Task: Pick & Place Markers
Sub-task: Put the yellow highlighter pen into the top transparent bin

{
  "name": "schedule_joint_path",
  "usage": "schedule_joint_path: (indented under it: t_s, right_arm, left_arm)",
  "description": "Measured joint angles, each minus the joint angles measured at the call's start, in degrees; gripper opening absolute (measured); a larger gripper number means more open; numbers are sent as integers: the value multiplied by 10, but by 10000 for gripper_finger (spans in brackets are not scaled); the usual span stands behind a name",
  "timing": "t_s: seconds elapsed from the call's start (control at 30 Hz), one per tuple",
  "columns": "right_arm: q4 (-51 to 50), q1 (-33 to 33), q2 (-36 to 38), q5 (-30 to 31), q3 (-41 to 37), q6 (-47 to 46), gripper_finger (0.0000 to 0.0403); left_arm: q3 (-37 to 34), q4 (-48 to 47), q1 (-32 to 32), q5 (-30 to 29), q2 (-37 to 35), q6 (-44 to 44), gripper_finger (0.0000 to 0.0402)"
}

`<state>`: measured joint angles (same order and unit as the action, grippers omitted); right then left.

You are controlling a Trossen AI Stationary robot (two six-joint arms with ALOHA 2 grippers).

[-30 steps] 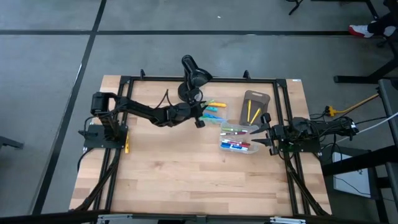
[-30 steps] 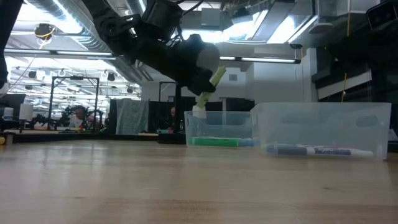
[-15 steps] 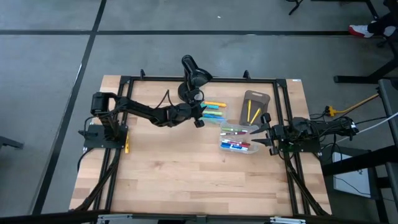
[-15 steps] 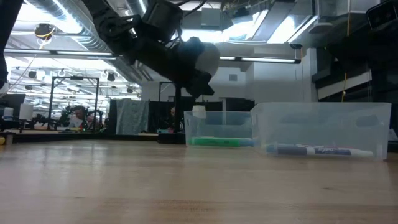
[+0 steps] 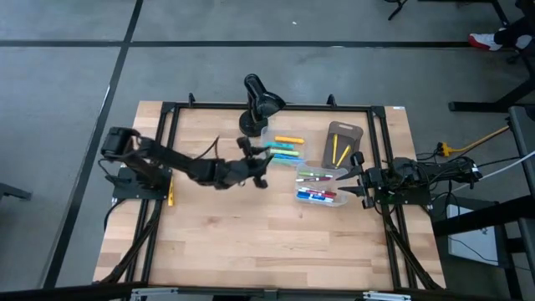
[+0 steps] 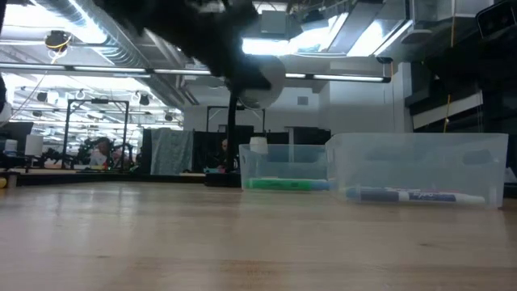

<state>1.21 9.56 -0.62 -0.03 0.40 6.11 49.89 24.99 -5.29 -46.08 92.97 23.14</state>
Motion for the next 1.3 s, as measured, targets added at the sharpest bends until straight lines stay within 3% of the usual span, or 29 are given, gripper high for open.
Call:
schedule_joint_path:
  t_s: [0.23, 0.4, 0.6, 0.9, 1.3]
  right_arm:
    - [0, 0, 0, 0, 0, 0, 136]
    - [0, 0, 0, 0, 0, 0, 136]
    - [0, 0, 0, 0, 0, 0, 136]
    - [0, 0, 0, 0, 0, 0, 136]
    - [0, 0, 0, 0, 0, 0, 136]
  left_arm:
    - [0, -105, -100, -58, -98, -11, 144]
    - [0, -208, -150, -68, -155, -86, 141]
    - [0, -315, -175, -68, -191, -168, 141]
    - [0, -376, -183, -35, -194, -209, 140]
    - [0, -505, -212, 36, -194, -530, 138]
